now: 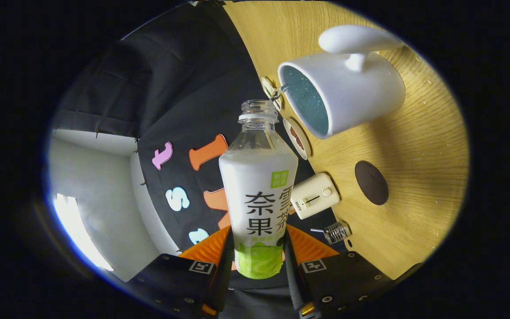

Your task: Take the bottle from table, then pour the juice into the cup, finally place the bottle on the coaster

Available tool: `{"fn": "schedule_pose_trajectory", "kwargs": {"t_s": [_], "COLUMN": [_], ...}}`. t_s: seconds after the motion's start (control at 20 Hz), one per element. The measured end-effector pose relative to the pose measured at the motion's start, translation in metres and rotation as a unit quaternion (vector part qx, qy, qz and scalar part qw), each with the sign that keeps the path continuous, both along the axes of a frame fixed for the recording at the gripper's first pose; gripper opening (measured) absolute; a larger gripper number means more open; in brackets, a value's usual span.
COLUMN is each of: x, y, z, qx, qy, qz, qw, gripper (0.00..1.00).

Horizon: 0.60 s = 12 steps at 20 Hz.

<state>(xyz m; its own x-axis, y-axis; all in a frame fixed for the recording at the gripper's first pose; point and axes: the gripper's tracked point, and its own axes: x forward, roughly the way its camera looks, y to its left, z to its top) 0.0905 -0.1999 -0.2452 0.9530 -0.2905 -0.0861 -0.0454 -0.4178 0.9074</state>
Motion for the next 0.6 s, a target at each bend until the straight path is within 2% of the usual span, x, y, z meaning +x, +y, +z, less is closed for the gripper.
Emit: {"fn": "schedule_pose_trajectory", "kwargs": {"t_s": [0.6], "x": [0.000], "y": [-0.009], "z": [0.016], "qx": [0.046], "qy": [-0.039], "qz": [-0.027], "qw": [0.998], "gripper": [0.57]}}
